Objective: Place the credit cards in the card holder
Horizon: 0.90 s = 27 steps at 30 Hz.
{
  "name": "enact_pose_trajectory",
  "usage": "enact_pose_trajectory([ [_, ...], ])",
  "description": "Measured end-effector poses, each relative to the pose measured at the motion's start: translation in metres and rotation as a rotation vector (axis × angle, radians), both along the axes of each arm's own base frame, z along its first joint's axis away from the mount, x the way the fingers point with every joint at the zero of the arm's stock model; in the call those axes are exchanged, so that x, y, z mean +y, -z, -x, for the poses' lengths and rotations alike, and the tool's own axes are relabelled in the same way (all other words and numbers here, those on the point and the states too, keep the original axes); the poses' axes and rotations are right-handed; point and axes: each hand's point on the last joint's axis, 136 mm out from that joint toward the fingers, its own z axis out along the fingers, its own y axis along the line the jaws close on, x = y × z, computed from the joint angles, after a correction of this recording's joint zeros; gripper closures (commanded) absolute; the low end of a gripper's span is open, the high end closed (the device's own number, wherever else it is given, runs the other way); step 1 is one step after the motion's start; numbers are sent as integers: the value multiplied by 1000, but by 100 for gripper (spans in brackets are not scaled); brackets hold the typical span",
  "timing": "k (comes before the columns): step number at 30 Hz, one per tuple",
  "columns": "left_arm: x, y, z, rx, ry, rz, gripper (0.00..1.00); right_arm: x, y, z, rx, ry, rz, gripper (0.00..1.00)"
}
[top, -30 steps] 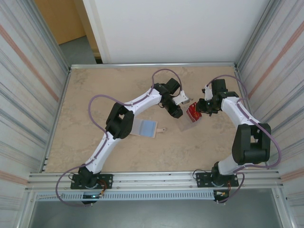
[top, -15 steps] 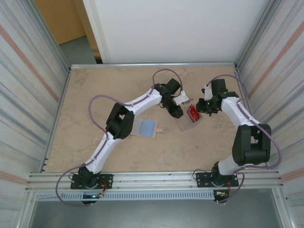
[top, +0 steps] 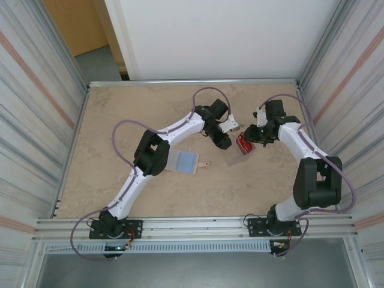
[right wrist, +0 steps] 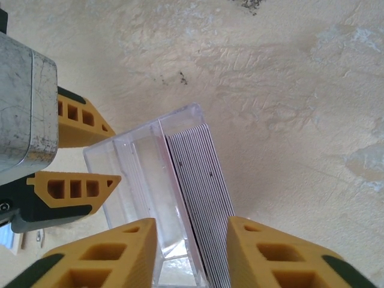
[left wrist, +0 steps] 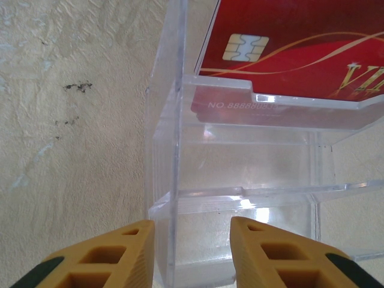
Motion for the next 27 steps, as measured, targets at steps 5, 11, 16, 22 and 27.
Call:
enact_pose_trajectory([
  [5,0,0,0,0,0,0,64,1,1,0,3,-3,0,76],
  [11,0,0,0,0,0,0,64,1,3,1,12,-4,1,79],
  [16,0,0,0,0,0,0,64,2,5,1,18,-7,1,79],
  [22,0,0,0,0,0,0,64,2,9,2,32,-7,2,83],
  [27,0,0,0,0,0,0,64,2,9,3,32,-7,2,86],
])
